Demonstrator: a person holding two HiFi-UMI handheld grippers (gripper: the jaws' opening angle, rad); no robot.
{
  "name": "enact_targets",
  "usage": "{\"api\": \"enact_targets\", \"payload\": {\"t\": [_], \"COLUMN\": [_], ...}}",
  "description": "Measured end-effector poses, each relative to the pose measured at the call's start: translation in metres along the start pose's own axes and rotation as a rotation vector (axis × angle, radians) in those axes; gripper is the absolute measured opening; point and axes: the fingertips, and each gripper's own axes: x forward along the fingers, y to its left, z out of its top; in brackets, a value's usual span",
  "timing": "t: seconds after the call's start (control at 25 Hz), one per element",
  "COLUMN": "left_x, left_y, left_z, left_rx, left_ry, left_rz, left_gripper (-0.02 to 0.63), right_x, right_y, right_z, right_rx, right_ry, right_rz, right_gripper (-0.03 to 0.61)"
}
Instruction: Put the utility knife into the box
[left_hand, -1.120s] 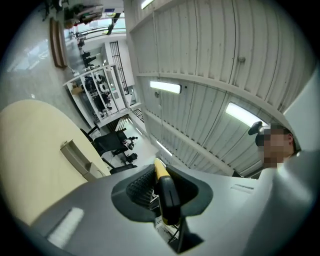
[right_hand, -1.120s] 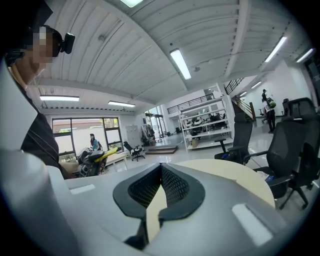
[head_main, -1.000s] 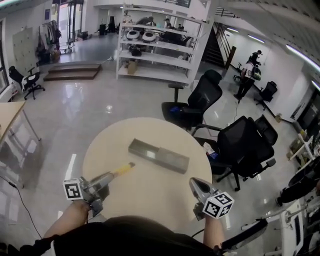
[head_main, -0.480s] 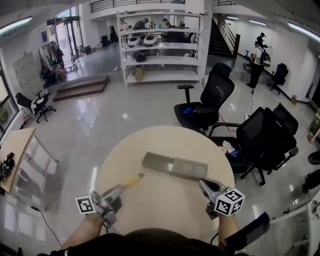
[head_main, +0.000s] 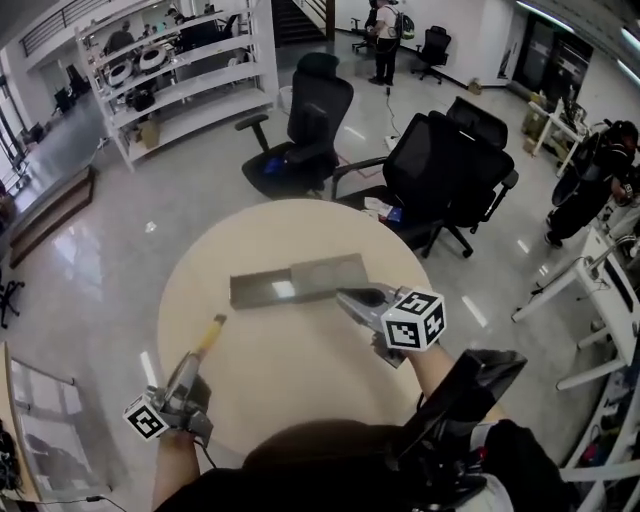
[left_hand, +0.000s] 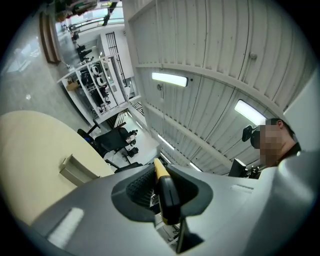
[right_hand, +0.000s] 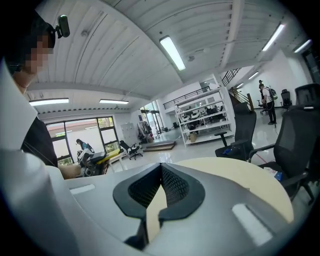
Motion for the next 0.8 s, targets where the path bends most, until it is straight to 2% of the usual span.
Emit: {"api": "enact_targets", "payload": {"t": [0.12, 0.28, 0.6, 0.8], "left_x": [0.000, -0.001, 0.041, 0.060], "left_y": [0.006, 0.015, 0.049, 0.082], "left_z": [0.005, 0.013, 0.020, 0.026], "left_rx": [-0.043, 0.015, 0.082, 0.093], "left_ry": [-0.043, -0.051, 0.010, 0.056], "left_rz": [0.010, 0.064, 0.108, 0.111], "left_gripper": [0.066, 0.066, 0.066, 0.066], "right_x": [0.007, 0.020, 0.056, 0.088], "right_y": [-0.005, -0.012, -0.049, -0.064], "right_z": [0.013, 0.023, 0.012, 0.010], "right_rx": [-0.028, -0.045, -0.016, -0.003], "right_ry": [0.001, 0.004, 0.033, 0.044], "right_rz": [0.014, 0.045, 0.073, 0.082], "right_gripper": [0.015, 0.015, 0.015, 0.015]}}
